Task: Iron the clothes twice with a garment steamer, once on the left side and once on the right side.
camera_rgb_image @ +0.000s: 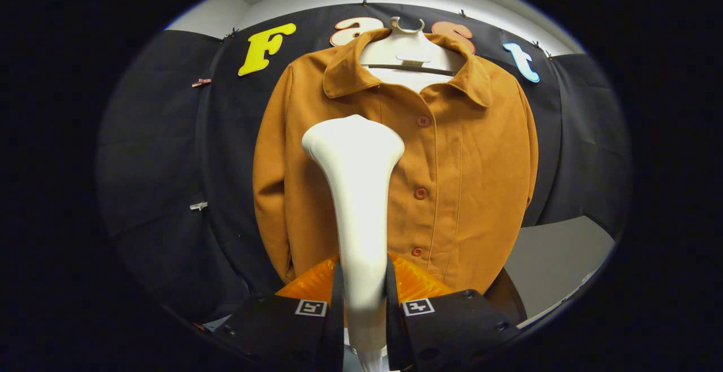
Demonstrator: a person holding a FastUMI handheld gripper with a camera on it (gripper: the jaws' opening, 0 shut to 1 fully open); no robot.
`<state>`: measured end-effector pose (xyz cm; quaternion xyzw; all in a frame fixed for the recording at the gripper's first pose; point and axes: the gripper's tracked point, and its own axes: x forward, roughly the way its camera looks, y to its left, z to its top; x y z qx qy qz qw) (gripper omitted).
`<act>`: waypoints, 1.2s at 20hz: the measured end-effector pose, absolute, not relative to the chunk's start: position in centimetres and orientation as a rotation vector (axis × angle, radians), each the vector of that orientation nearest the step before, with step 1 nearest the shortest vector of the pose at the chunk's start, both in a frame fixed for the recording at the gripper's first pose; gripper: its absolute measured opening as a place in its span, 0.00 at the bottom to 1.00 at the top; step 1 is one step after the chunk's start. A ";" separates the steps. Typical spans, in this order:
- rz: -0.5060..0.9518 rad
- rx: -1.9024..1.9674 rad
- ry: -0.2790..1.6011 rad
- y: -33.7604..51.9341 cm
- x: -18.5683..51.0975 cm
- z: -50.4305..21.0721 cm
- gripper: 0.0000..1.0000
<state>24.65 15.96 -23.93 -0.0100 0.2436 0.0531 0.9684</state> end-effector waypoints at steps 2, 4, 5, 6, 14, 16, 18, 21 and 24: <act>0.111 -0.017 0.535 16.0 24.5 -25.4 0.33; 0.113 -0.012 0.588 16.4 24.7 -27.4 0.34; 0.116 -0.006 0.614 16.6 24.7 -28.3 0.34; 0.119 -0.002 0.638 16.8 24.5 -29.3 0.34; 0.127 0.036 0.809 17.6 23.0 -35.7 0.34; 0.128 0.034 0.840 17.7 22.3 -36.9 0.34; 0.126 0.039 0.877 17.7 21.4 -38.2 0.34; 0.119 0.050 0.929 17.5 20.1 -40.0 0.34; 0.116 0.037 0.980 17.3 18.7 -41.6 0.34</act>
